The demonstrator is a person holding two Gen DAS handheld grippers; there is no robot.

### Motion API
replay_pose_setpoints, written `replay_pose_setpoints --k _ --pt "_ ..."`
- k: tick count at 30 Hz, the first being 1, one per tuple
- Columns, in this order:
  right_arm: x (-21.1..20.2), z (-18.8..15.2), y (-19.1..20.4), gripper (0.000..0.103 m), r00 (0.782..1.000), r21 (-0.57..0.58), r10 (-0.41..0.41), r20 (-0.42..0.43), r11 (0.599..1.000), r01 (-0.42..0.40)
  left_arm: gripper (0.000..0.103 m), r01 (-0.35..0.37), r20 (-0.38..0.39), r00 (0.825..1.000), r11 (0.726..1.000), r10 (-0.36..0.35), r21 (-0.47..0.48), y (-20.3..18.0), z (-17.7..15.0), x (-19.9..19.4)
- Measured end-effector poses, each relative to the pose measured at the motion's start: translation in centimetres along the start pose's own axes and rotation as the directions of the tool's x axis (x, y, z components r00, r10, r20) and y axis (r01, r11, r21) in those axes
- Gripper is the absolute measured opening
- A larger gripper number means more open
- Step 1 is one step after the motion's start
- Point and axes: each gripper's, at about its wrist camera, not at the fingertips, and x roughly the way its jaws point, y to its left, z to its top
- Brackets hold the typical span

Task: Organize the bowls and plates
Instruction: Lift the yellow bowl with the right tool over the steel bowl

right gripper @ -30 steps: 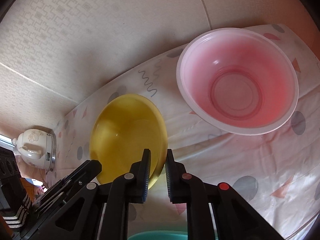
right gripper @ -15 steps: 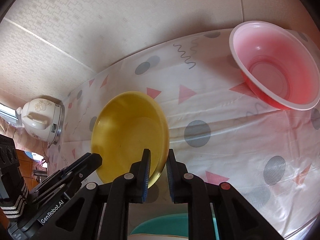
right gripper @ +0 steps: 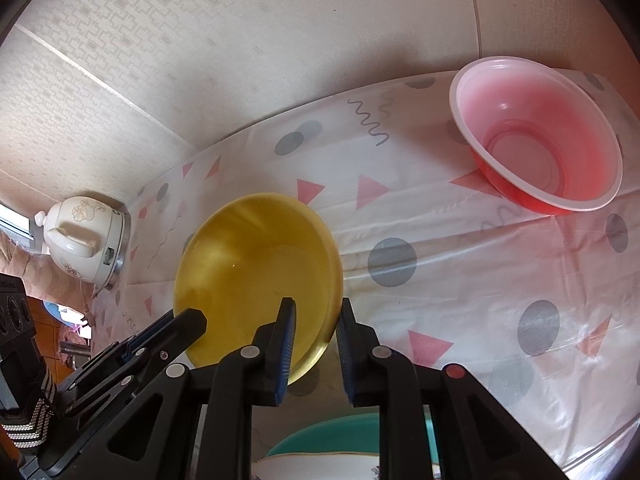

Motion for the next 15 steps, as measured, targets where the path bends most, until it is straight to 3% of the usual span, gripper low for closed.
replay_pose_setpoints --k 15 --pt "-2.7 -2.4 3.5 0.020 0.996 -0.082 0.085 0.038 0.993 -0.082 0.017 -0.053 0.126 0.991 0.998 0.055 -0.019 0.7 -2.9 -6.4"
